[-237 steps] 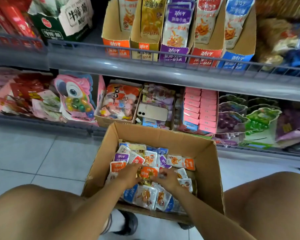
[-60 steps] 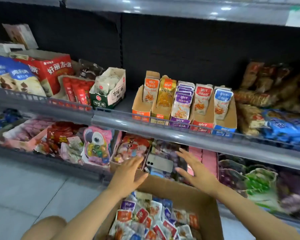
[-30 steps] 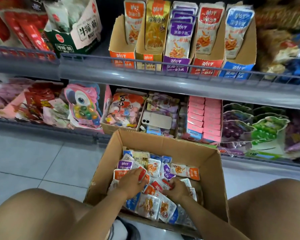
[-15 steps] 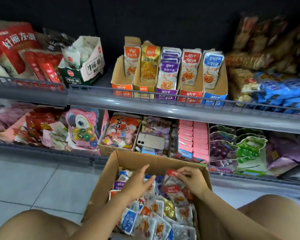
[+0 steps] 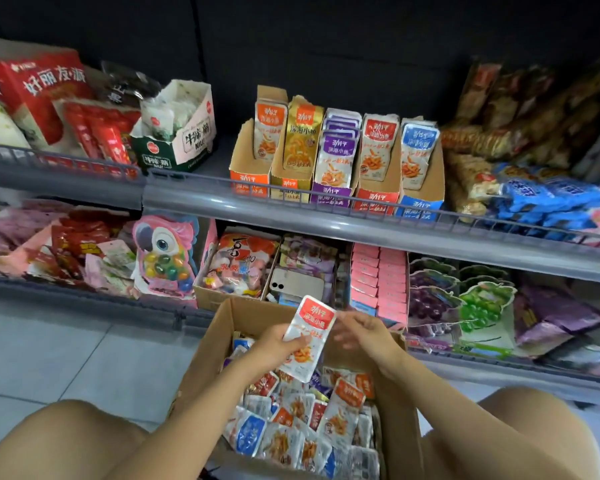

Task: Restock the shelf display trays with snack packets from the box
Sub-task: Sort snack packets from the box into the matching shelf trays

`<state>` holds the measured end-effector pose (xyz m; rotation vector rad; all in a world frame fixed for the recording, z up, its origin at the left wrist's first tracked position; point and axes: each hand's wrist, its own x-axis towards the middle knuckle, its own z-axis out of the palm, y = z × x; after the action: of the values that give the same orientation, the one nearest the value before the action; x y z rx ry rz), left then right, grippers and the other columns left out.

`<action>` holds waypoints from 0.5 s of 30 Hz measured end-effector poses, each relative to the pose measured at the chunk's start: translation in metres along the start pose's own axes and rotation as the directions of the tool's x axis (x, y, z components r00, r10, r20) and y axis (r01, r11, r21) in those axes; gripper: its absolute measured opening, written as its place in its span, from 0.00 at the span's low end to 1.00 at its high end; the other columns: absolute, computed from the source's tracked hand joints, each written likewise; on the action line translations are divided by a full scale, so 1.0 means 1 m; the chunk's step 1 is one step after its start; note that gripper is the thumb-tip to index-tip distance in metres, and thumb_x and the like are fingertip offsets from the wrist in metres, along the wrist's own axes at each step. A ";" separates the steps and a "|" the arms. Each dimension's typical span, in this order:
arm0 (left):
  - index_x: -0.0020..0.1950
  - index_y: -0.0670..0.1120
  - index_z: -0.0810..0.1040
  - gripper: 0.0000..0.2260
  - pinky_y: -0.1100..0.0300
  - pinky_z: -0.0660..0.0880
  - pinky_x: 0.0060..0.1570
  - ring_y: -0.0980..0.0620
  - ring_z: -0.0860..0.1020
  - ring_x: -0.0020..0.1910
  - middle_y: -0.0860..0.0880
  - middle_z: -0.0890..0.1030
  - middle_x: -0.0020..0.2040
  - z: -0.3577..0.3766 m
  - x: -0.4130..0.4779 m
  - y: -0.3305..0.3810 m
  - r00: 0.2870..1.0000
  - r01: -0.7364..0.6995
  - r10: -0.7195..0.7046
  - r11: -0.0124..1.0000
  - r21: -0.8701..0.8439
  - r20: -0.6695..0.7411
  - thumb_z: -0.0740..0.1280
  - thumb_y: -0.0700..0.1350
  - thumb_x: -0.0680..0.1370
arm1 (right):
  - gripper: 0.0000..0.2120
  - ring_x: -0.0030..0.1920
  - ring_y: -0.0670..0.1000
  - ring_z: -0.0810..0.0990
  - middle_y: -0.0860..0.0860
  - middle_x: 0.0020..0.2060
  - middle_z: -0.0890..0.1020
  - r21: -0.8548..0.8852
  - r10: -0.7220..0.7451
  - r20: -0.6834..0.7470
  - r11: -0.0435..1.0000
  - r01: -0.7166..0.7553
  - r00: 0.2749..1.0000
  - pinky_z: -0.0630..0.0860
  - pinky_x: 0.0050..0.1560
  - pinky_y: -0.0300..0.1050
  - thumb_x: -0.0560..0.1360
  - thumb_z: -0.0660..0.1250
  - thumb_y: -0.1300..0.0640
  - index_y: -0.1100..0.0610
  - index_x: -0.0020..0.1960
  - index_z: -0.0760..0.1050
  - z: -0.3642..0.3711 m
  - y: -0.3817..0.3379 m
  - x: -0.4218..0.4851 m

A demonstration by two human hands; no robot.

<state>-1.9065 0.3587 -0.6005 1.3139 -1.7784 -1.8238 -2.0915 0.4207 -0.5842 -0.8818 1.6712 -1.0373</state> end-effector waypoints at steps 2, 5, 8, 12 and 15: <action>0.59 0.44 0.77 0.11 0.67 0.74 0.39 0.54 0.78 0.45 0.48 0.81 0.53 -0.003 -0.004 -0.020 0.997 0.060 -0.055 0.994 0.088 -0.062 0.65 0.46 0.79 | 0.12 0.38 0.49 0.78 0.58 0.46 0.81 -0.007 0.146 -0.038 0.989 -0.147 0.988 0.76 0.38 0.35 0.77 0.65 0.59 0.65 0.56 0.77 0.003 0.037 0.001; 0.59 0.45 0.77 0.10 0.64 0.74 0.43 0.53 0.78 0.47 0.49 0.81 0.54 -0.005 -0.004 -0.054 0.987 0.144 -0.131 0.975 0.169 -0.088 0.64 0.46 0.79 | 0.18 0.49 0.55 0.79 0.61 0.54 0.78 -0.065 0.364 -0.081 0.927 -0.370 0.928 0.76 0.51 0.39 0.75 0.67 0.62 0.70 0.62 0.71 0.009 0.096 0.001; 0.60 0.46 0.76 0.10 0.64 0.72 0.43 0.53 0.77 0.48 0.49 0.80 0.54 -0.004 -0.005 -0.074 0.974 0.214 -0.201 0.968 0.130 -0.105 0.64 0.46 0.79 | 0.23 0.64 0.62 0.73 0.60 0.61 0.74 -0.084 0.403 -0.166 0.903 -0.421 0.900 0.71 0.62 0.51 0.70 0.73 0.61 0.58 0.62 0.70 0.013 0.154 0.012; 0.60 0.46 0.76 0.12 0.58 0.73 0.52 0.51 0.78 0.51 0.49 0.80 0.54 -0.005 -0.003 -0.092 0.953 0.295 -0.281 0.946 0.137 -0.113 0.65 0.47 0.79 | 0.42 0.63 0.56 0.74 0.53 0.62 0.76 -0.324 0.403 -0.190 0.835 -0.445 0.895 0.72 0.65 0.53 0.55 0.79 0.47 0.52 0.65 0.68 0.007 0.235 0.050; 0.60 0.45 0.76 0.12 0.55 0.75 0.57 0.48 0.79 0.54 0.47 0.81 0.56 -0.005 -0.003 -0.096 0.943 0.324 -0.309 0.938 0.124 -0.125 0.65 0.47 0.78 | 0.42 0.67 0.56 0.68 0.53 0.67 0.70 -0.453 0.411 -0.236 0.756 -0.473 0.881 0.68 0.68 0.48 0.61 0.79 0.49 0.52 0.69 0.63 0.021 0.174 0.019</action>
<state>-1.8639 0.3775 -0.6852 1.8091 -1.7513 -1.7666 -2.0931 0.4649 -0.7552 -0.6842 2.1715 -0.3293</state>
